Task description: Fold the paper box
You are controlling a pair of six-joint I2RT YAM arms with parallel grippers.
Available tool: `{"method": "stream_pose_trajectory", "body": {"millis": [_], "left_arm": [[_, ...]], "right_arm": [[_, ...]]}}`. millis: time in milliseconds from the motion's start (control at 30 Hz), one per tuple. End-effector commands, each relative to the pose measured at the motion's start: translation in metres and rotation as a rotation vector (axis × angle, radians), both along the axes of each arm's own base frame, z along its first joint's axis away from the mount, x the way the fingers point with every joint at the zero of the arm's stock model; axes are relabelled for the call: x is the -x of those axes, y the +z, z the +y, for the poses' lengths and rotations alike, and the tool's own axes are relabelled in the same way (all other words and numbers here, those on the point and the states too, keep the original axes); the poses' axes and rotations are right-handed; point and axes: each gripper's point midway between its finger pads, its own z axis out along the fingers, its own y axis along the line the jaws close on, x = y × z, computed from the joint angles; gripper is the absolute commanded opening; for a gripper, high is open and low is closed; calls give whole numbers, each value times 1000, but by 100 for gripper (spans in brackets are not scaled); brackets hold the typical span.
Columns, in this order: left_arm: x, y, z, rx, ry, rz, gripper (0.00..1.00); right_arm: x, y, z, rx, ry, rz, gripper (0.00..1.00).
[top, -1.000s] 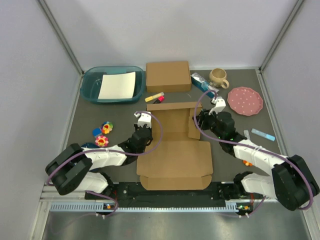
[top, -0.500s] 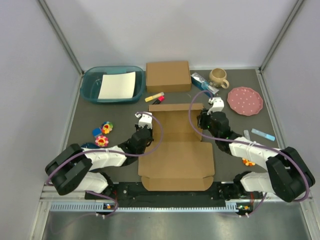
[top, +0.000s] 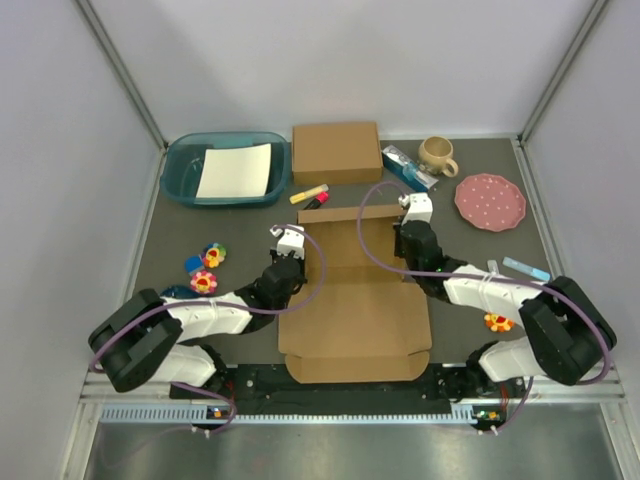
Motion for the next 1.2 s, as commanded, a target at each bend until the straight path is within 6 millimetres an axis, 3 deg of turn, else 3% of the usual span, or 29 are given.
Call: {"method": "stream_pose_trajectory", "body": {"millis": [0, 33, 67, 167, 300, 533, 700, 733, 833, 1033, 1167], "left_arm": [[4, 5, -5, 2, -42, -11, 0], [5, 5, -5, 2, -41, -10, 0], [4, 5, -4, 0, -39, -11, 0], [4, 3, -2, -8, -28, -7, 0], [3, 4, -3, -7, -21, -4, 0], [2, 4, -4, -5, -18, 3, 0], [3, 7, -3, 1, -18, -2, 0], [3, 7, -3, 0, -18, -3, 0], [4, 8, -2, 11, -11, -4, 0], [0, 15, -7, 76, -12, -51, 0], [-5, 33, -13, 157, -18, -151, 0]], "right_arm": [[7, -15, -9, 117, -37, 67, 0], [9, -13, -5, 101, -16, 68, 4], [11, -14, -4, 93, -9, 76, 17], [20, -15, 0, 48, 17, 90, 33], [31, -20, -3, 25, 30, 108, 37], [40, -37, 2, 39, 73, 173, 35], [43, -45, 0, 44, 67, 199, 18], [42, -44, -1, 46, 61, 195, 10], [42, -40, -5, 52, 43, 181, 0], [42, -26, -7, 20, 19, 85, 0], [37, 2, 2, -126, 39, -89, 0]]}}
